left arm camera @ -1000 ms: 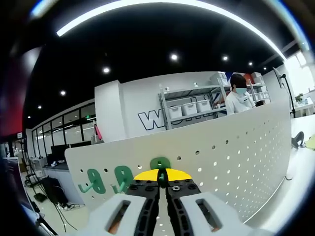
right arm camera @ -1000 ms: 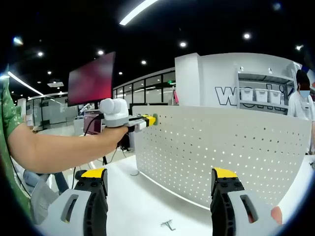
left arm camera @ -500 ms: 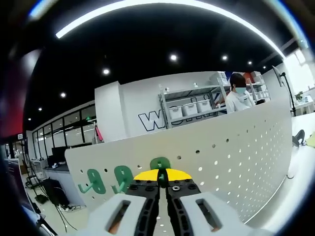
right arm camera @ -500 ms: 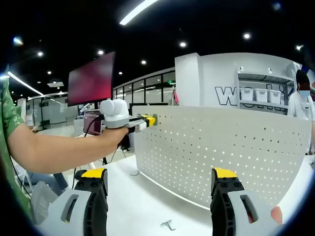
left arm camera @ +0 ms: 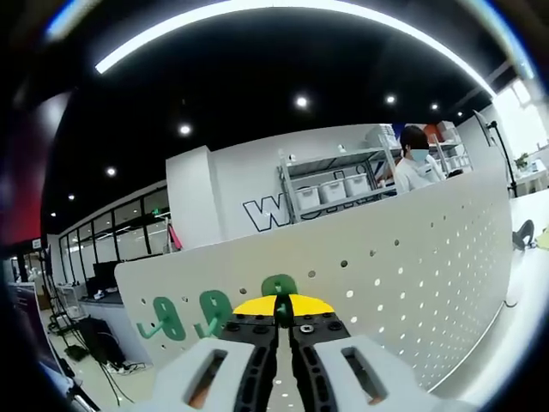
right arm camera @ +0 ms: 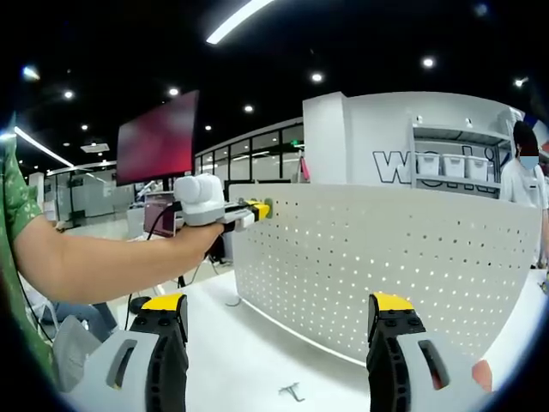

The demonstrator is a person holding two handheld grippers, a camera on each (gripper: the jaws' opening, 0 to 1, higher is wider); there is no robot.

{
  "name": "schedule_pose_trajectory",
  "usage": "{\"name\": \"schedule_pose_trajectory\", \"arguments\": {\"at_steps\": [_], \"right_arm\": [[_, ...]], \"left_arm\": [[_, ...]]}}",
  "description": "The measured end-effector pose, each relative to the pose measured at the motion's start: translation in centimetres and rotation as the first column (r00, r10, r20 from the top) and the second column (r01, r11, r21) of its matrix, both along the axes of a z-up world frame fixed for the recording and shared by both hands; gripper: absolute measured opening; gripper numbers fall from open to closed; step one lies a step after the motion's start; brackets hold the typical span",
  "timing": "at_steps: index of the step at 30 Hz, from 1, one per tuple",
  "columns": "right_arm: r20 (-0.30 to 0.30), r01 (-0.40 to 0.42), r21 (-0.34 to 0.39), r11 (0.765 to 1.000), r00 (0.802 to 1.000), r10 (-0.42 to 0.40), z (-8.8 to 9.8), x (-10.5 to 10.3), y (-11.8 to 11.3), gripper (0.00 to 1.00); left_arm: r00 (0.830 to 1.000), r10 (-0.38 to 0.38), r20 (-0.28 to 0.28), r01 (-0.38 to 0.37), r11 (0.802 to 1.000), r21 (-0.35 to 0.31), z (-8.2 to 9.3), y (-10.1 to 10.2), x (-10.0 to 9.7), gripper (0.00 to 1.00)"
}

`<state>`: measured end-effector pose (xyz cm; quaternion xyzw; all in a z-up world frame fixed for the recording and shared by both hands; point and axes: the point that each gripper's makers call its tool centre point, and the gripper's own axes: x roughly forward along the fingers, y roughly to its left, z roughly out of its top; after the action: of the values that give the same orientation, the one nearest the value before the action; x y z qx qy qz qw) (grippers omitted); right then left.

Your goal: Insert the hook assembly into the mounting plate slot until the hook locks in place.

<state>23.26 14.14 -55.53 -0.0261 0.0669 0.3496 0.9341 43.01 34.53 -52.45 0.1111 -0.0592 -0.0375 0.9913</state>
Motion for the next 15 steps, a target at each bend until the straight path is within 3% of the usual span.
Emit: {"name": "schedule_pose_trajectory", "arguments": {"at_steps": [15], "right_arm": [[0.003,-0.007,-0.003,1.0,1.0,0.007,0.17,-0.16,0.18,0.88]], "left_arm": [[1.0,0.001,0.002,-0.001,0.999,-0.05,-0.09,0.13,-0.22,0.04]]}}
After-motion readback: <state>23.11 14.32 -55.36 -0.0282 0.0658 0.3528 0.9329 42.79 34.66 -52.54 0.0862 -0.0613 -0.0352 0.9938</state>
